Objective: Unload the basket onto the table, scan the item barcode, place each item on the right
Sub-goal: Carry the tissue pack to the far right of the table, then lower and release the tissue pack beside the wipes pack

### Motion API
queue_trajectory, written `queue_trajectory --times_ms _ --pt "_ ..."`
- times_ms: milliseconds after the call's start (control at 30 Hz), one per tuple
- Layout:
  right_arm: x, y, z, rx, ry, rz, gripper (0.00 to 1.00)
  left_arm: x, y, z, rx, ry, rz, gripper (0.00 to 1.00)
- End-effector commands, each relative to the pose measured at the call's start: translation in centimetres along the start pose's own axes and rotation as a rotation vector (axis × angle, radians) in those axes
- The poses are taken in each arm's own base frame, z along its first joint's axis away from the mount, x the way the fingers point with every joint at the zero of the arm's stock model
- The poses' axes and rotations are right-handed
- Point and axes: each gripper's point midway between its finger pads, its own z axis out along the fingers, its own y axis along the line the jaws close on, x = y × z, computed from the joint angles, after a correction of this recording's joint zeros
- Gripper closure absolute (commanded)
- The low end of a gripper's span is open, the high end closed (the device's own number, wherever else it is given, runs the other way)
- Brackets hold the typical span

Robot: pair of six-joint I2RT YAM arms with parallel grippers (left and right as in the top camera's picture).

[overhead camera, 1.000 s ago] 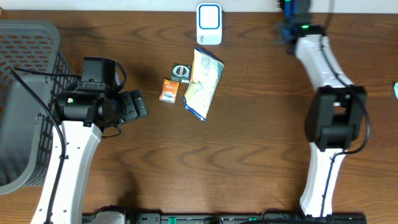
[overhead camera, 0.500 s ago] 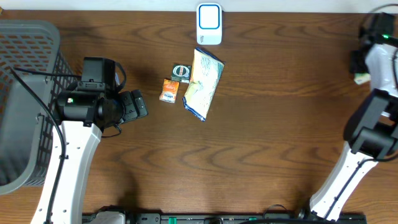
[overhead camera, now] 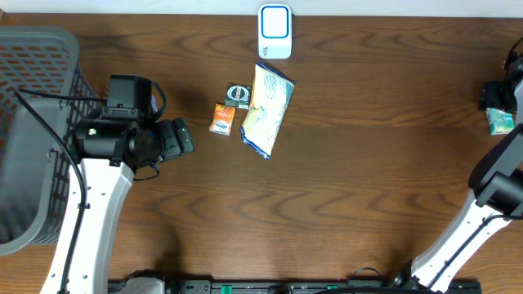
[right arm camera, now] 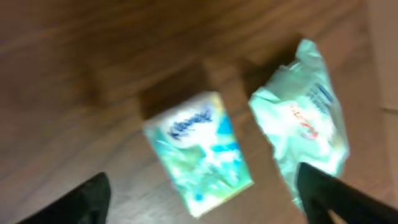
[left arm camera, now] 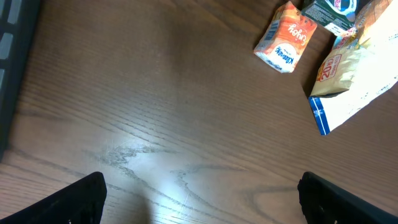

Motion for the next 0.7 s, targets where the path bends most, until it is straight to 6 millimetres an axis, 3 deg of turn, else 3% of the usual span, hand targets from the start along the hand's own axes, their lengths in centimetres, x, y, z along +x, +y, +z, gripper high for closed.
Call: queue_trajectory --times_ms 0,133,167,300,433,667 --pt "-1.4 2.2 -1.7 -0.148 -0.067 0.037 0.08 0.0 0.2 0.0 -0.006 0.002 -0.004 0.02" --pt "-1.9 4.1 -2.1 -0.241 -0.087 0.043 0.23 0.0 0.2 0.0 -0.006 0.002 -0.004 0.02" --pt "-1.9 4.2 -2.1 -0.244 -0.088 0.042 0.29 0.0 0.2 0.0 -0.006 0.002 -0.004 0.02" --pt "-2.0 4.3 -2.1 -0.244 -0.091 0.040 0.72 0.0 0.2 0.0 -0.006 0.002 -0.004 0.02" --pt "-2.1 4.4 -1.5 -0.243 -0.094 0.041 0.96 0.0 0.2 0.0 -0.006 0.002 -0.004 0.02" --pt "-1.3 5.4 1.5 -0.250 -0.058 0.036 0.99 0.0 0.2 0.0 -0.006 0.002 -0.004 0.02"
